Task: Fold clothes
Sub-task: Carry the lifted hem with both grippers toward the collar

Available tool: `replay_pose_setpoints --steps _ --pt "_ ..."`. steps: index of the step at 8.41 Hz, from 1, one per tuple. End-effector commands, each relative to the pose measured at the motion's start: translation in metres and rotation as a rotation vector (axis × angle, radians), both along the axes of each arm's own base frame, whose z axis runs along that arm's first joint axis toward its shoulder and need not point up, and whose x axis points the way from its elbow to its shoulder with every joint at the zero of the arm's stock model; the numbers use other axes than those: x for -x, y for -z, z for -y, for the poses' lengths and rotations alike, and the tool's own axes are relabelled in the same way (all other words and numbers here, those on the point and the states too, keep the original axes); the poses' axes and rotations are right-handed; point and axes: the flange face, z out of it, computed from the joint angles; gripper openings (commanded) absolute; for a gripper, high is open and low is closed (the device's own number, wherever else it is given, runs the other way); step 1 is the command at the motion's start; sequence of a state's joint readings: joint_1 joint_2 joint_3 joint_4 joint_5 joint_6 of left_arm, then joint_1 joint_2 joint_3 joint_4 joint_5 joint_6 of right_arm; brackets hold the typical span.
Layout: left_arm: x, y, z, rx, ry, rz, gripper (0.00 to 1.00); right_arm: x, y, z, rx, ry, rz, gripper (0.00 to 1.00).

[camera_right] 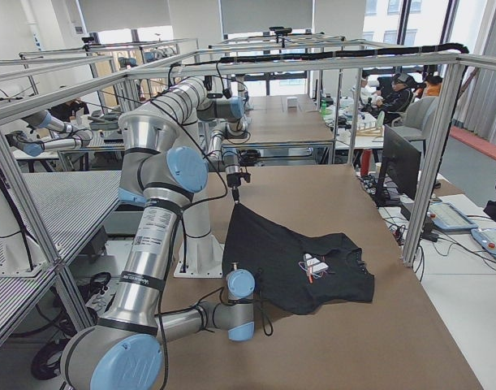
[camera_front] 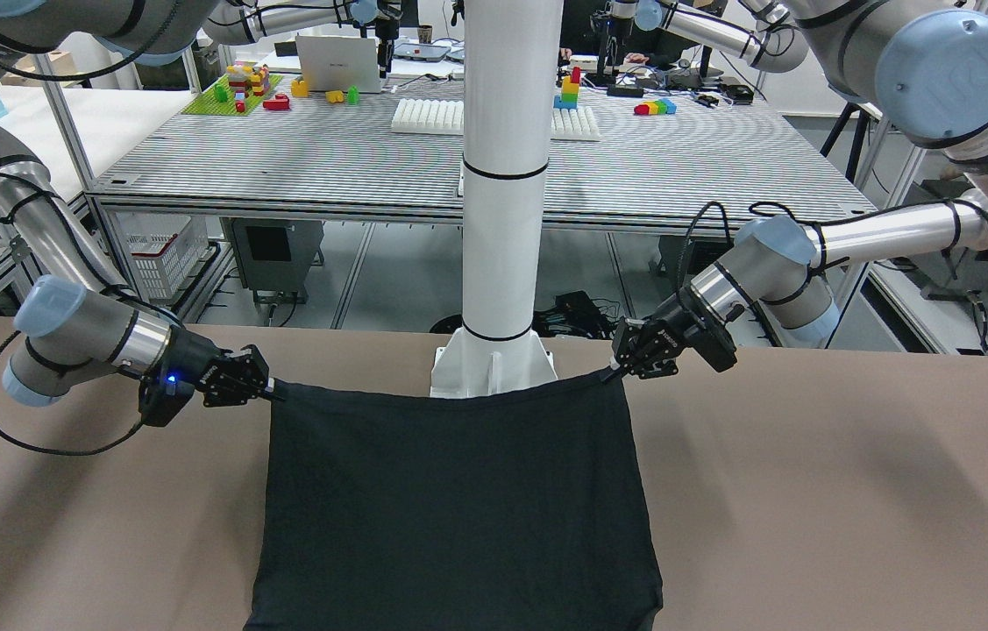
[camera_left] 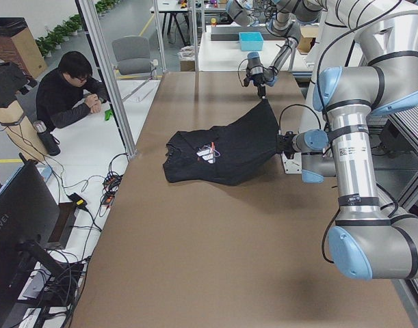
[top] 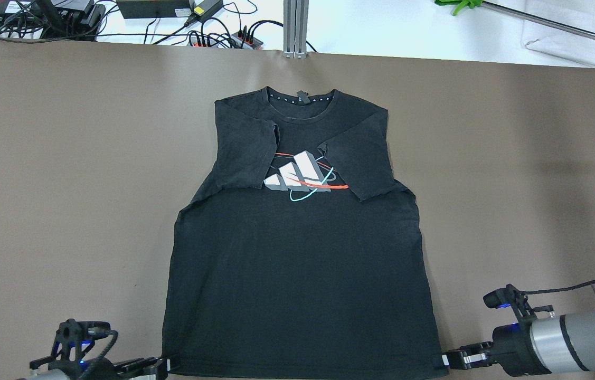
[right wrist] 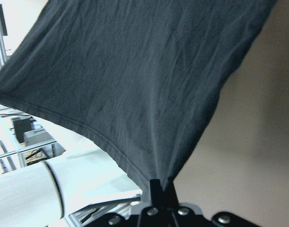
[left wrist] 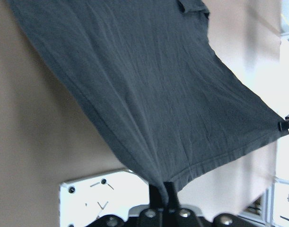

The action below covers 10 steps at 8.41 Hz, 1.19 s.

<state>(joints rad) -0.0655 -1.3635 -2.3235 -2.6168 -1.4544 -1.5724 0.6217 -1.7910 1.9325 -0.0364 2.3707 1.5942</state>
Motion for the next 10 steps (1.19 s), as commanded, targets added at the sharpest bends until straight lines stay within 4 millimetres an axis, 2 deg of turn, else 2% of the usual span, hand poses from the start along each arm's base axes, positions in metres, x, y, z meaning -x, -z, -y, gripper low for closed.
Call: replay_pose_setpoints --steps 1,2,3,5,6,8,9,10 --pt "0.033 0.015 -0.012 -0.048 -0.167 -0.191 0.0 -0.075 0.018 -0.016 0.026 0.144 0.129 0.0" --pt "0.034 0.02 -0.016 -0.072 -0.195 -0.224 0.0 -0.085 0.029 -0.026 0.041 0.181 0.165 0.0" --pt "0.033 0.025 -0.017 -0.078 -0.203 -0.244 0.0 -0.085 0.034 -0.026 0.043 0.193 0.188 0.0" --pt "0.032 0.021 -0.012 -0.074 -0.179 -0.234 0.0 -0.07 0.039 -0.008 0.052 0.174 0.188 0.0" --pt "0.033 0.015 0.0 -0.075 -0.141 -0.217 0.0 -0.063 0.043 0.017 0.071 0.127 0.169 0.0" --pt "0.032 0.005 0.027 -0.064 -0.062 -0.192 0.0 -0.036 0.038 0.07 0.11 0.055 0.138 0.0" --pt "0.03 -0.006 0.051 -0.066 -0.003 -0.164 0.0 -0.025 0.033 0.092 0.106 0.025 0.123 0.0" --pt "0.011 -0.018 0.077 -0.059 0.047 -0.145 0.0 -0.017 0.03 0.116 0.092 -0.036 0.101 0.0"
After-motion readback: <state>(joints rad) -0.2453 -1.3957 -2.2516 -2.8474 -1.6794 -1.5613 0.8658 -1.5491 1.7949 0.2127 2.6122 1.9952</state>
